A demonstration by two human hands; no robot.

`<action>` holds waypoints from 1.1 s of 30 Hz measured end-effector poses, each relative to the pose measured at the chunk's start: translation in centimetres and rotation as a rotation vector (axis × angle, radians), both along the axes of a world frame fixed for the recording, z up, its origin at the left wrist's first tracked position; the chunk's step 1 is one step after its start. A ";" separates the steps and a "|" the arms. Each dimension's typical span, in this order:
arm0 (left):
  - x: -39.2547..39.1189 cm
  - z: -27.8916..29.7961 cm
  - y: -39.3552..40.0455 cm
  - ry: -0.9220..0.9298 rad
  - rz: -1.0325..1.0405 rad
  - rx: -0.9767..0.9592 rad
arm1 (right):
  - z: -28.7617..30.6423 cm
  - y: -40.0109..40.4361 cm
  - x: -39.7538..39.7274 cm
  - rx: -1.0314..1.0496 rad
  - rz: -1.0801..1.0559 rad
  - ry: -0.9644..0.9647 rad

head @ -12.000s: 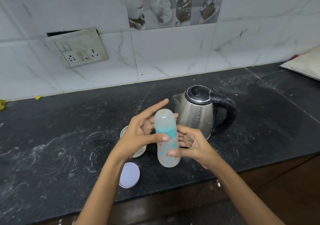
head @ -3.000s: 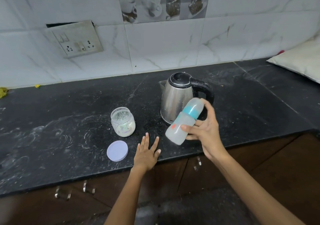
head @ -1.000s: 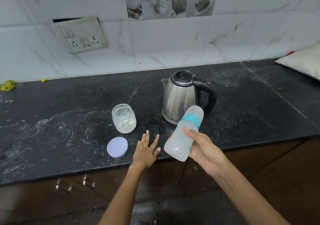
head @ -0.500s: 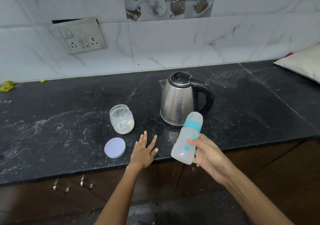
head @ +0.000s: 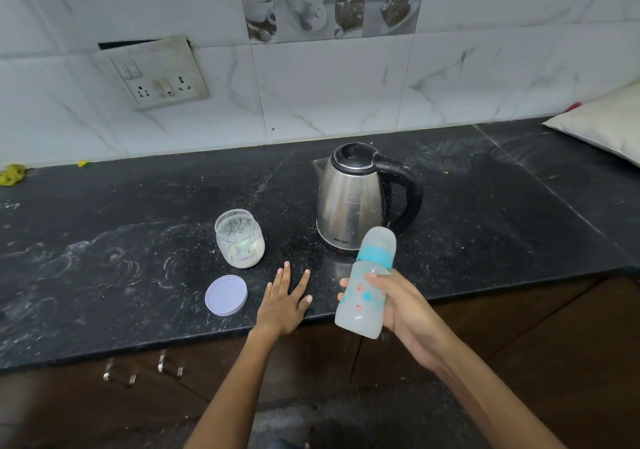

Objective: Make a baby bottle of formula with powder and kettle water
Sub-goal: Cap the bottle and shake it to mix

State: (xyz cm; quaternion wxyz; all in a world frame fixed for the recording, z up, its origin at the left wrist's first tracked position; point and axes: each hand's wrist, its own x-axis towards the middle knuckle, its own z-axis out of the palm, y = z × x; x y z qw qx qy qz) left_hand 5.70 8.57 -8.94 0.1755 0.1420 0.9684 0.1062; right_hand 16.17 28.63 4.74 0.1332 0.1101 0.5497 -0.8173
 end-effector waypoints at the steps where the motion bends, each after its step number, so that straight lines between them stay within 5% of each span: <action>1: 0.0 0.0 0.0 0.001 0.000 -0.001 | 0.1 0.1 0.1 -0.016 0.010 -0.020; 8: -0.1 0.0 0.1 -0.004 -0.009 -0.013 | -0.1 1.0 -0.3 0.132 0.114 0.170; 11: -0.1 0.1 0.0 0.000 -0.006 -0.016 | -0.3 0.0 -0.9 -0.035 -0.044 0.133; 15: 0.0 0.1 -0.1 0.000 -0.028 -0.045 | -0.9 -1.3 -0.7 -0.227 0.039 0.026; 20: -0.1 -0.1 0.0 0.001 0.000 0.005 | -0.8 -0.8 -2.3 -0.734 -0.131 -0.133; 25: -0.2 -0.1 0.0 -0.008 0.002 0.004 | -1.6 -1.5 -2.5 -0.778 -0.128 -0.143; 28: 0.0 0.1 0.0 -0.011 0.006 0.007 | -1.3 -1.7 -2.5 -0.702 -0.139 -0.064; 33: 0.0 0.5 -0.2 -0.021 -0.042 -0.049 | -1.8 -1.9 -1.2 0.026 -0.042 0.295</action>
